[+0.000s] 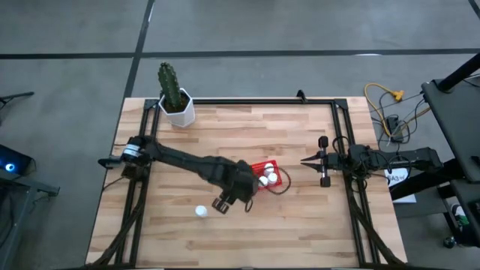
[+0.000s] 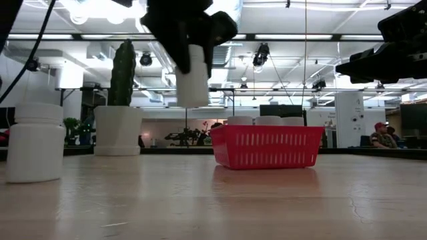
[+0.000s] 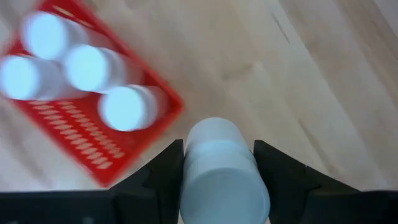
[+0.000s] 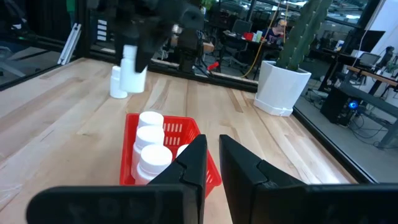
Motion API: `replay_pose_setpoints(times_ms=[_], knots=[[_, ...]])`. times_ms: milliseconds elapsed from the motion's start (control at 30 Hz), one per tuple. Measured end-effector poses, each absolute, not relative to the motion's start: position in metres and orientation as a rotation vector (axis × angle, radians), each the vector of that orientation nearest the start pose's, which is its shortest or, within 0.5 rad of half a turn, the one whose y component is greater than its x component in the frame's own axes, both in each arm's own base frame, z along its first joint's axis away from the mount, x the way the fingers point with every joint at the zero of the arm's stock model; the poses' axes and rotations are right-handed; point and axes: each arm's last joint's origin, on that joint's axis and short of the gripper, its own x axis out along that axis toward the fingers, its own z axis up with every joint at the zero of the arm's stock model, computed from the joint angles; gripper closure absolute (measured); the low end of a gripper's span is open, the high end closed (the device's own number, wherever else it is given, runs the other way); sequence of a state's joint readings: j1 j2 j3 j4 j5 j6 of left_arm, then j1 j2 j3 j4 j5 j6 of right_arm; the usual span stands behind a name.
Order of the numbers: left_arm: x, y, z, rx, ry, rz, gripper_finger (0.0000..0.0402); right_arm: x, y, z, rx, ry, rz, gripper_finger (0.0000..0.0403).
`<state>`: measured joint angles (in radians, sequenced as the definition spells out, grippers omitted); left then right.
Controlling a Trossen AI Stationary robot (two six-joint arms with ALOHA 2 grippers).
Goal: Pick and place pill bottles into a basket
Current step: Put the white medicine bottle into the red basket
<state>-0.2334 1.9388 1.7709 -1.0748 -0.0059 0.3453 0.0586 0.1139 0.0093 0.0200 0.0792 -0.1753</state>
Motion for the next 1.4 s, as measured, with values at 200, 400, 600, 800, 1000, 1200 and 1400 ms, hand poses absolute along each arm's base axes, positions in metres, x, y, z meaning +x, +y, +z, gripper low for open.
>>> replay_pose_setpoints(times_ms=[200, 400, 600, 800, 1000, 1200, 1400], knots=[[0.396, -0.069, 0.293, 0.444, 1.142, -0.368, 0.0249, 0.104, 0.004, 0.159, -0.181, 0.086, -0.013, 0.0369], [0.396, -0.061, 0.293, 0.443, 1.159, -0.345, 0.0249, 0.104, 0.004, 0.159, -0.181, 0.086, -0.013, 0.0369], [0.398, -0.049, 0.294, 0.456, 1.154, -0.305, 0.0249, 0.104, 0.004, 0.159, -0.181, 0.086, -0.013, 0.0369], [0.406, -0.031, 0.296, 0.453, 1.102, -0.242, 0.0249, 0.104, 0.004, 0.159, -0.181, 0.086, -0.013, 0.0369], [0.414, -0.011, 0.306, 0.442, 1.031, -0.184, 0.0249, 0.104, 0.004, 0.159, -0.181, 0.086, -0.013, 0.0369], [0.42, -0.006, 0.313, 0.467, 0.986, -0.165, 0.0249, 0.104, 0.004, 0.159, -0.181, 0.086, -0.014, 0.0369], [0.443, -0.006, 0.314, 0.449, 0.955, -0.147, 0.0249, 0.104, 0.004, 0.16, -0.181, 0.085, -0.014, 0.0369]])
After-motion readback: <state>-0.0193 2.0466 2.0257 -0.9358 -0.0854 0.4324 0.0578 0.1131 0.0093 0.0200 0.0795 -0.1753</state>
